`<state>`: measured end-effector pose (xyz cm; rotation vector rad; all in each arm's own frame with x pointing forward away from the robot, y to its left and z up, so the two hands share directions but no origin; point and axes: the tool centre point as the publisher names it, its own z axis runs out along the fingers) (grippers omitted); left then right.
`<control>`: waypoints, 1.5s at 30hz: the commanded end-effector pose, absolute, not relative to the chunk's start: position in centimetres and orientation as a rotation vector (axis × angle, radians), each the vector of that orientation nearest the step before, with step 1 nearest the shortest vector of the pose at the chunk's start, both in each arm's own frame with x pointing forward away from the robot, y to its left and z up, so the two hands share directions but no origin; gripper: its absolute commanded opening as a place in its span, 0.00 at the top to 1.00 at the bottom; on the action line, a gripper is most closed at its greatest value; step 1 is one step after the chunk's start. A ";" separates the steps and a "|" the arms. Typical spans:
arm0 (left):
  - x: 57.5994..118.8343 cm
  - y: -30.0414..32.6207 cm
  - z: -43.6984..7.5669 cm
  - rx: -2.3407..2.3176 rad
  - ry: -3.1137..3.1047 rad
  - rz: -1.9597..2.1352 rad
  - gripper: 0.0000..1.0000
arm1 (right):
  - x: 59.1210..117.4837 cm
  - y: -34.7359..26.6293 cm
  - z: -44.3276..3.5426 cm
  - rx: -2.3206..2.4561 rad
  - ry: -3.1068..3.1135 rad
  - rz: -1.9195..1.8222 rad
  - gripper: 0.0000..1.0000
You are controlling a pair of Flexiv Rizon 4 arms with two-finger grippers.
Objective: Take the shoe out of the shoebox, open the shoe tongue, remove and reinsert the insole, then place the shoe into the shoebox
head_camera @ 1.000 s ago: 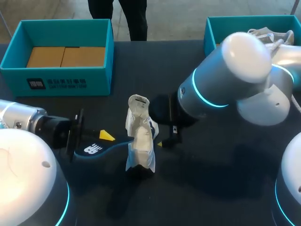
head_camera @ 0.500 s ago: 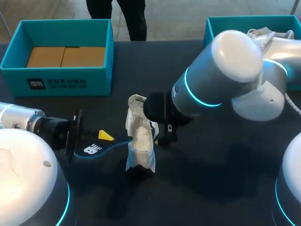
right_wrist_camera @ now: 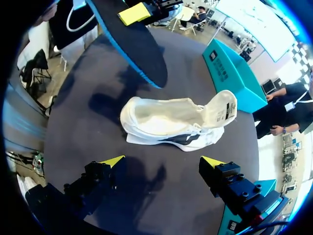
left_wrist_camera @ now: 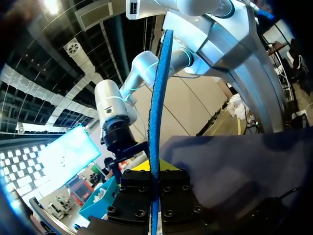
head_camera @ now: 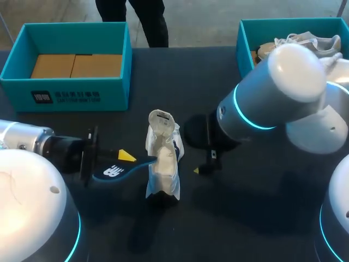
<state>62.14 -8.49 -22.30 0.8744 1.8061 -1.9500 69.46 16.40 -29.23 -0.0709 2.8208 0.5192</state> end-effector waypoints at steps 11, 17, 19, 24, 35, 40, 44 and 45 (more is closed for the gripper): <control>62.6 -10.9 -22.9 0.836 1.773 -2.016 1.00 | 69.7 16.1 -30.1 -0.070 2.841 0.508 0.00; 62.8 -11.9 -23.3 0.837 1.781 -2.030 1.00 | 69.7 16.1 -30.1 -0.070 2.841 0.508 0.00; 62.9 -12.1 -23.5 0.834 1.784 -2.030 1.00 | 69.7 16.1 -30.1 -0.070 2.841 0.508 0.00; 62.9 -12.0 -23.9 0.812 1.806 -2.032 1.00 | 69.7 16.1 -30.1 -0.070 2.841 0.508 0.00; 62.6 -11.7 -24.9 0.751 1.811 -2.048 1.00 | 69.7 16.1 -30.1 -0.070 2.841 0.508 0.00; 62.6 -12.3 -25.1 0.742 1.806 -2.062 1.00 | 69.7 16.1 -30.1 -0.070 2.841 0.508 0.00; 62.7 -12.4 -25.2 0.734 1.810 -2.060 1.00 | 69.7 16.1 -30.1 -0.070 2.841 0.508 0.00; 62.8 -12.4 -25.3 0.731 1.814 -2.058 1.00 | 69.7 16.1 -30.1 -0.070 2.841 0.508 0.00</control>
